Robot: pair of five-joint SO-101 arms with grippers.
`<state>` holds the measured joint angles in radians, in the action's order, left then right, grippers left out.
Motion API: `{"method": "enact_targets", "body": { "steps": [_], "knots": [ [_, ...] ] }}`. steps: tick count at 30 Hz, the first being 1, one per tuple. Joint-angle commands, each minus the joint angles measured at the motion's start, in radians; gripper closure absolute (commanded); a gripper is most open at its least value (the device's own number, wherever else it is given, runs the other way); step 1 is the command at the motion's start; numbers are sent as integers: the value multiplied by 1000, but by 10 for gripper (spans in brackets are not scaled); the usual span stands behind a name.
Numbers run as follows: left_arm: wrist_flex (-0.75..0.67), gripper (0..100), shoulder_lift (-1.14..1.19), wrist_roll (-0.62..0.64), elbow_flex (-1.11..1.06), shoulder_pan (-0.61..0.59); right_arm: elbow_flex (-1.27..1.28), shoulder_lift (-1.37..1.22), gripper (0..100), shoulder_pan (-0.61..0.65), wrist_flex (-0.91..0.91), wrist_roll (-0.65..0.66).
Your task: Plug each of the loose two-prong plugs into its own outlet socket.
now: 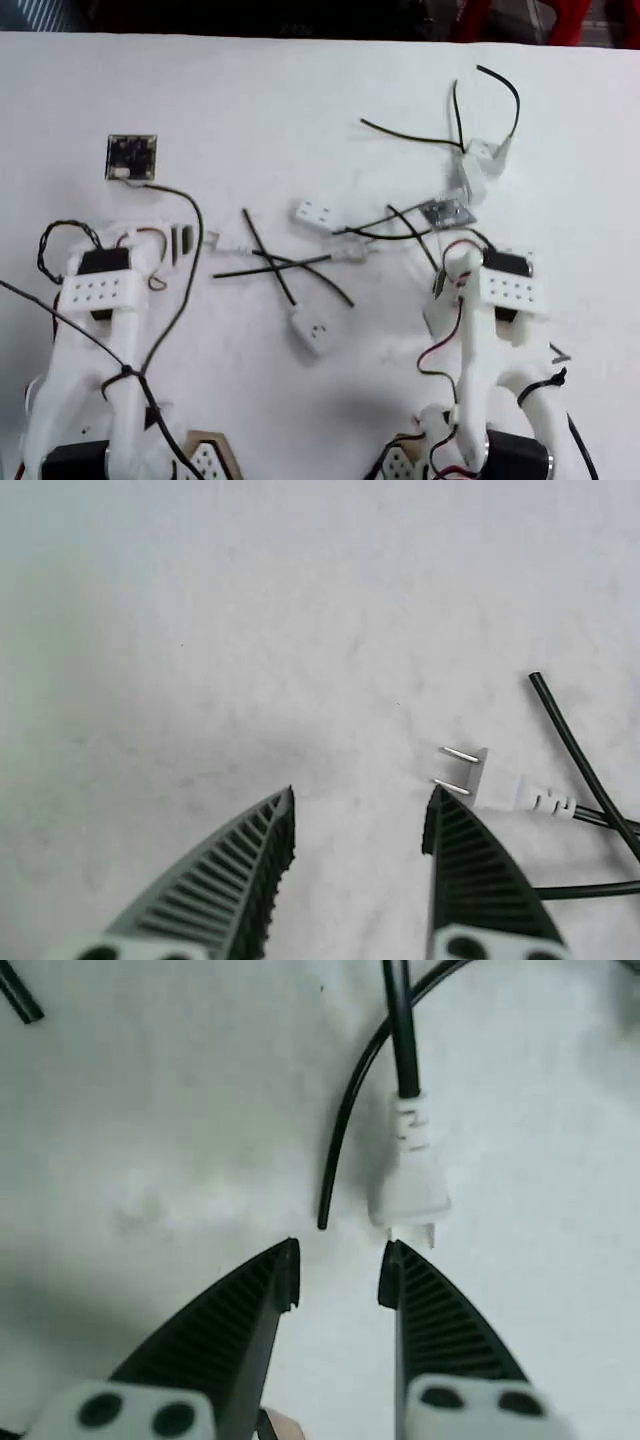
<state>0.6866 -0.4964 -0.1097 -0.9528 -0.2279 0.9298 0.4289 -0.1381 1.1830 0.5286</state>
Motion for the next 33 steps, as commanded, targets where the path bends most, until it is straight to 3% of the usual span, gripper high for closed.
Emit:
{"method": "enact_targets", "body": {
  "steps": [1, 26, 33],
  "knots": [
    [-20, 785, -30, 8, 6, -5, 41, 4, 862, -2, -139, 23],
    [-21, 785, -30, 5, 6, -10, 57, 2, 864, 44, -239, 25],
    [-21, 785, -30, 3, 6, -10, 51, -162, 865, 15, -305, 25]
  ]
}}
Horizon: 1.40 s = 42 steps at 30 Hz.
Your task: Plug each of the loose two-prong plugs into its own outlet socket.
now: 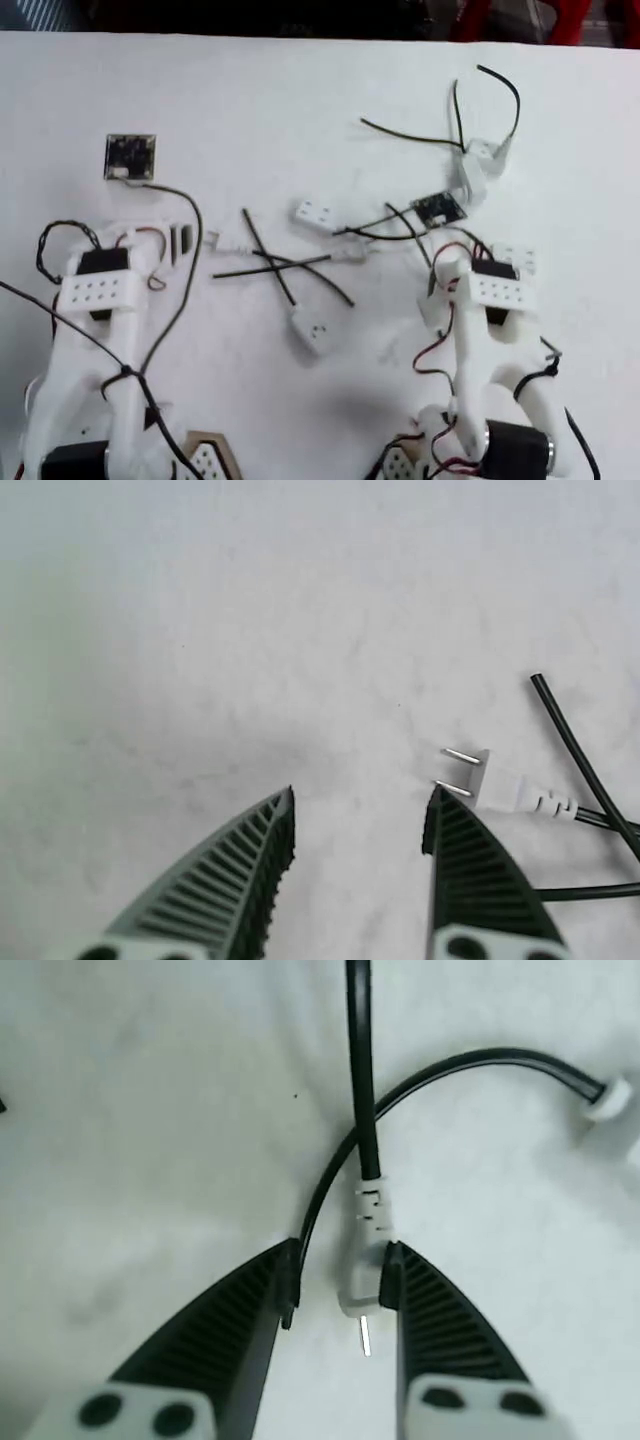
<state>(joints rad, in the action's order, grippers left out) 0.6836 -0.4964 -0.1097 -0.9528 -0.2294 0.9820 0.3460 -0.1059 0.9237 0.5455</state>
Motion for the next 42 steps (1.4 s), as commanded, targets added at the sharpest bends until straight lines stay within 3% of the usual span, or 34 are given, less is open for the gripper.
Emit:
{"method": "enact_targets", "body": {
  "steps": [1, 9, 17, 28, 35, 42],
  "knots": [
    [-18, 785, -30, 3, 6, -8, -6, -101, 865, -31, -58, 9],
    [-18, 785, -30, 3, 6, -8, -68, -134, 947, -168, -38, 158],
    [-18, 785, -30, 3, 8, -8, -75, -133, 981, -179, -38, 175],
    [-18, 785, -30, 3, 6, -7, -281, -16, 981, -209, 99, 81],
    [-18, 785, -30, 3, 6, -8, -282, -22, 976, -213, -31, 9],
    [-18, 785, -30, 2, 6, -8, -295, -85, 858, -211, 33, -15]
  ]
}}
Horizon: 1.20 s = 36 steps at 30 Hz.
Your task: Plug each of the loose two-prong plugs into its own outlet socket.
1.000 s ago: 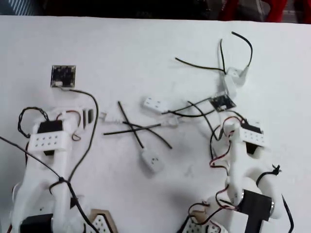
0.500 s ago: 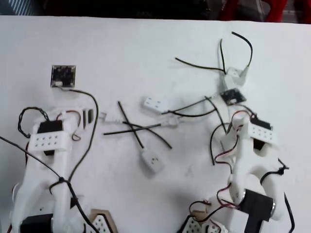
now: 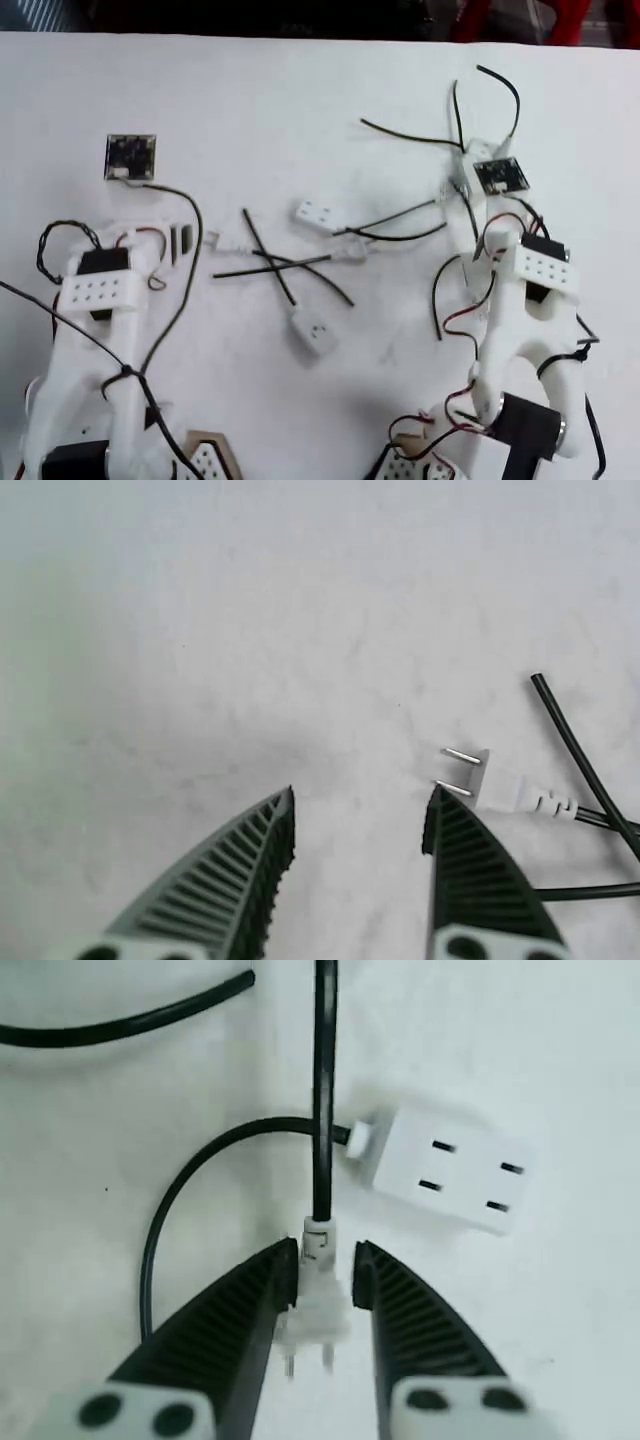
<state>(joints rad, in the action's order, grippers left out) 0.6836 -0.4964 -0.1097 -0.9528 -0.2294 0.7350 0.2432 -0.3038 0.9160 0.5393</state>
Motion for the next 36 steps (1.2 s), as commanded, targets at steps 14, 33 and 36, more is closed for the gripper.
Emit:
{"method": "enact_targets", "body": {
  "steps": [14, 33, 36],
  "knots": [
    [-18, 785, -30, 2, 6, -8, -72, -114, 858, -71, 71, -9],
    [-18, 785, -30, 2, 6, -7, -117, -255, 858, -21, 191, -9],
    [-18, 785, -30, 2, 6, -7, -117, -260, 893, -28, 193, -8]
  ]
}}
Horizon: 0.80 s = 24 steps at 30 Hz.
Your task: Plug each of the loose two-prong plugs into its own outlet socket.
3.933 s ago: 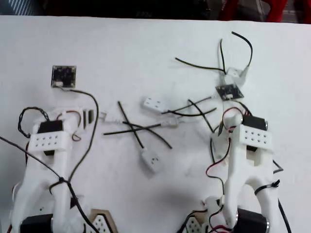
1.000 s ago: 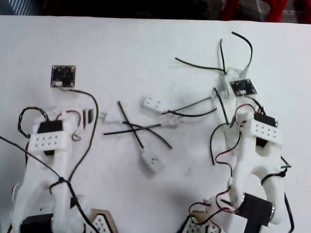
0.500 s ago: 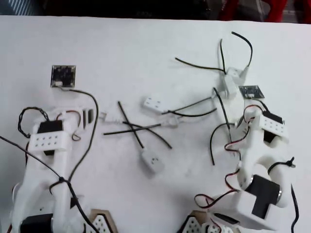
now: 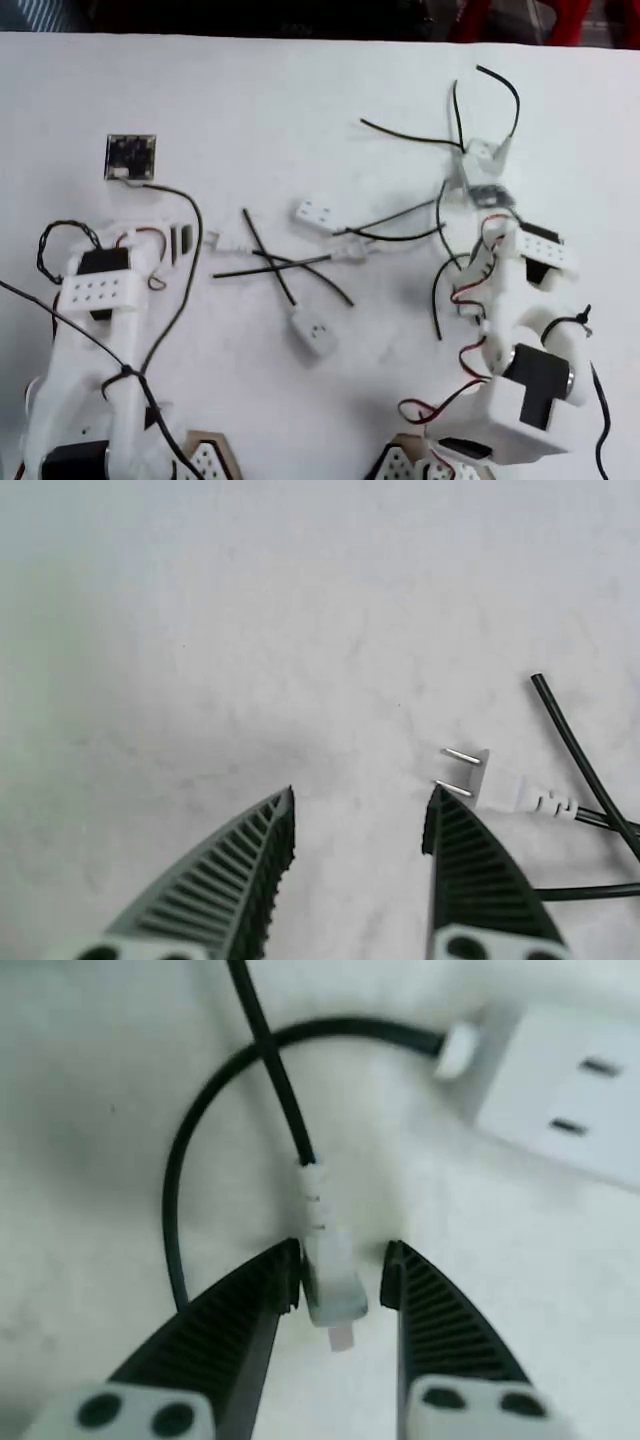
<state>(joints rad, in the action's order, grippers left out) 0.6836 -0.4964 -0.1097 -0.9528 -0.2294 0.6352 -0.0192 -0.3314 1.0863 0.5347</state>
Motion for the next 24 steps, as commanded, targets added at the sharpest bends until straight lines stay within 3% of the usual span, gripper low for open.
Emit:
{"method": "enact_targets", "body": {
  "steps": [1, 6, 12, 16, 24],
  "knots": [
    [-18, 785, -30, 2, 6, -7, -17, 2, 915, -1, 22, -3],
    [-18, 785, -30, 2, 6, -8, -18, 10, 983, 1, 21, 2],
    [-18, 785, -30, 2, 6, -8, -20, 12, 968, 4, 24, 0],
    [-18, 785, -30, 2, 6, -8, -43, 12, 904, 4, 28, -5],
    [-18, 785, -30, 2, 6, -7, -157, 12, 916, 12, 147, -5]
  ]
}}
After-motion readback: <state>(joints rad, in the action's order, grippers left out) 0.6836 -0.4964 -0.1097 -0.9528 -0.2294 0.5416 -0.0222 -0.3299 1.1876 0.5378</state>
